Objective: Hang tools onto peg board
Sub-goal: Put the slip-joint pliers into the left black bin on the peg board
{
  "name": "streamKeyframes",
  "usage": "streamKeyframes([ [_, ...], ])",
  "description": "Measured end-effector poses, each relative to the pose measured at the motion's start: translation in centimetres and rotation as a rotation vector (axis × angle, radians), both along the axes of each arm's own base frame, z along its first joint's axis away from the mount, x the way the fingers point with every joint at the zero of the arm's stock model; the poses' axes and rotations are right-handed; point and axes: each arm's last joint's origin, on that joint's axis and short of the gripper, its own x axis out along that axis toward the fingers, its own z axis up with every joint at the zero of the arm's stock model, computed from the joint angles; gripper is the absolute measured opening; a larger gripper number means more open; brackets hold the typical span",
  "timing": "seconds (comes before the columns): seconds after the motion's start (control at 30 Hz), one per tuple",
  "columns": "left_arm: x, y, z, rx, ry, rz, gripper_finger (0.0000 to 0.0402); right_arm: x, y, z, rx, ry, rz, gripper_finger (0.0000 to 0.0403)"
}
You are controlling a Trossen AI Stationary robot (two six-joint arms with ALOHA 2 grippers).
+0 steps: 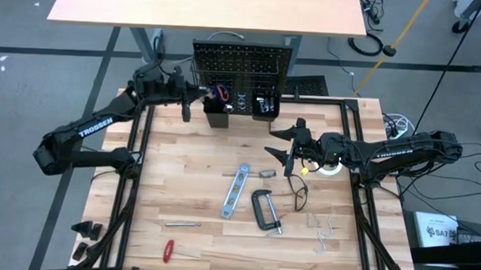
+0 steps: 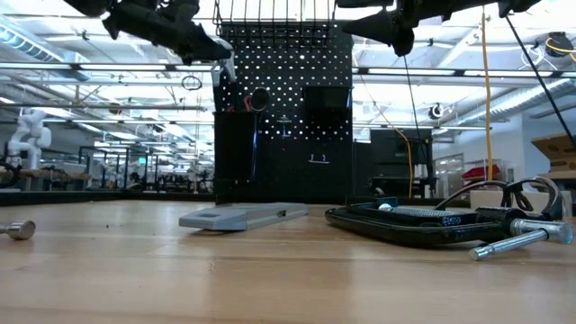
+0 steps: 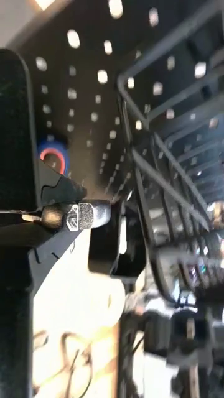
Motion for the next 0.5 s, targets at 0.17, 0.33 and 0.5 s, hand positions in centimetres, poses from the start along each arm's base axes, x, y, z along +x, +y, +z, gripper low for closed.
streamKeyframes([
  [0.17,-0.2,0.1,0.5,0.002,0.071,-0.083,0.0007,0.0,0.0,0.0,-0.004,-0.002,0.0,0.0258],
  [0.33,0.3,1.0,-0.5,0.015,0.108,-0.137,0.0007,0.0,0.0,0.1,-0.003,-0.007,0.0,0.0258],
  [0.5,1.2,1.8,-1.9,0.032,0.147,-0.203,0.0005,0.0,0.0,0.1,0.002,-0.007,0.001,0.0258],
])
